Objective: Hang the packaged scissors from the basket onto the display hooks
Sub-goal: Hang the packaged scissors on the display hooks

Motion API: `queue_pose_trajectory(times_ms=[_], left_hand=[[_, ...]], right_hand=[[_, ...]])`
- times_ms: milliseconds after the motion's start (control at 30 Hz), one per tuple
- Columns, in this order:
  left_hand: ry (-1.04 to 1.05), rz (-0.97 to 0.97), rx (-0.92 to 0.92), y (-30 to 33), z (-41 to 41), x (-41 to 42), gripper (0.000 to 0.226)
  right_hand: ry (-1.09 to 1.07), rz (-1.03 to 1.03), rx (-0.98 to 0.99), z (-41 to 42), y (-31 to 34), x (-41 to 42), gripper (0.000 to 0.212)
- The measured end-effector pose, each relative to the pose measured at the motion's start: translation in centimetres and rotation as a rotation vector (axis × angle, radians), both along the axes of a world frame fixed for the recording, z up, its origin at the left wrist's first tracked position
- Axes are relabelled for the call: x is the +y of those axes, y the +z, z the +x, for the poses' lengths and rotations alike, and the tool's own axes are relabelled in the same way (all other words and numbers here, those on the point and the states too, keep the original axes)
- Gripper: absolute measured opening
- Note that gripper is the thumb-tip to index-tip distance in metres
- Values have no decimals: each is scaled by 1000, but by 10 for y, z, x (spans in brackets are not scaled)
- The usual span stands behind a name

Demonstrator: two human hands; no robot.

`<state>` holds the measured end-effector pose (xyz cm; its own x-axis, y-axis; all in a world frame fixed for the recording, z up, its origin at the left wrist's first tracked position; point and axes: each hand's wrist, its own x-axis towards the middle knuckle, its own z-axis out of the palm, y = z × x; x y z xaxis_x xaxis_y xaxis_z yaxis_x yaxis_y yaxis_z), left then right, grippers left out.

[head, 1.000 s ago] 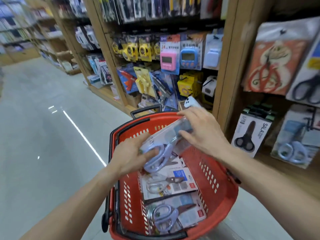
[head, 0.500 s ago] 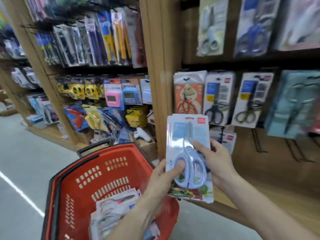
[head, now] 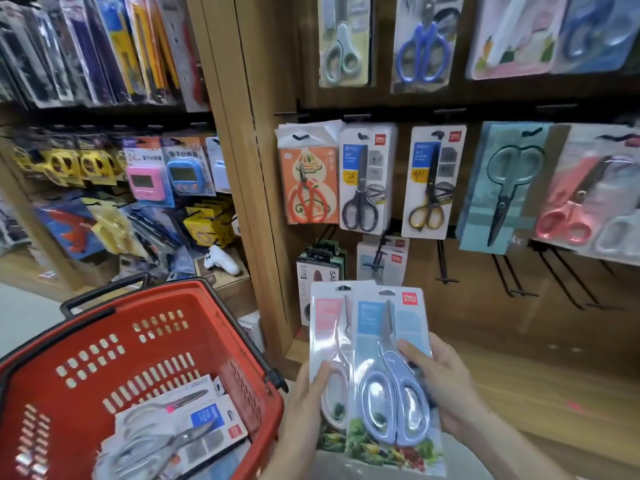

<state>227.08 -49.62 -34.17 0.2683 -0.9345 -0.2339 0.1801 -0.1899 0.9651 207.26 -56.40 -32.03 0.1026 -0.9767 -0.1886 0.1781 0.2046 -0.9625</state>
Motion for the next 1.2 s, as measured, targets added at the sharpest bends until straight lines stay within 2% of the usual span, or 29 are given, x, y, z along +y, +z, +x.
queue_pose_trajectory(times_ms=[67,100,200,433,800,967,1200], left_hand=[[39,-38,-37,-6,-1,5,26],[56,-58,-76,-6,-3,7,21],[90,-91,-183,-9,-8,14,32],[119,-116,-219,-11,-8,15,24],[18,-159,-175,-9,-10,-5,30],[-18,-167,-124,-12,-14,-12,27],[-22,-95,-7,-18,-17,-32,29]], right_hand=[[8,23,19,-4,-10,-5,20],[15,24,29,-6,-14,-8,20],[25,5,64,-11,-21,-22,17],[52,-220,328,-20,-24,-68,19],[-46,-106,189,21,-47,-112,26],[-83,-63,98,20,-54,-105,18],[-177,78,104,24,-51,-156,23]])
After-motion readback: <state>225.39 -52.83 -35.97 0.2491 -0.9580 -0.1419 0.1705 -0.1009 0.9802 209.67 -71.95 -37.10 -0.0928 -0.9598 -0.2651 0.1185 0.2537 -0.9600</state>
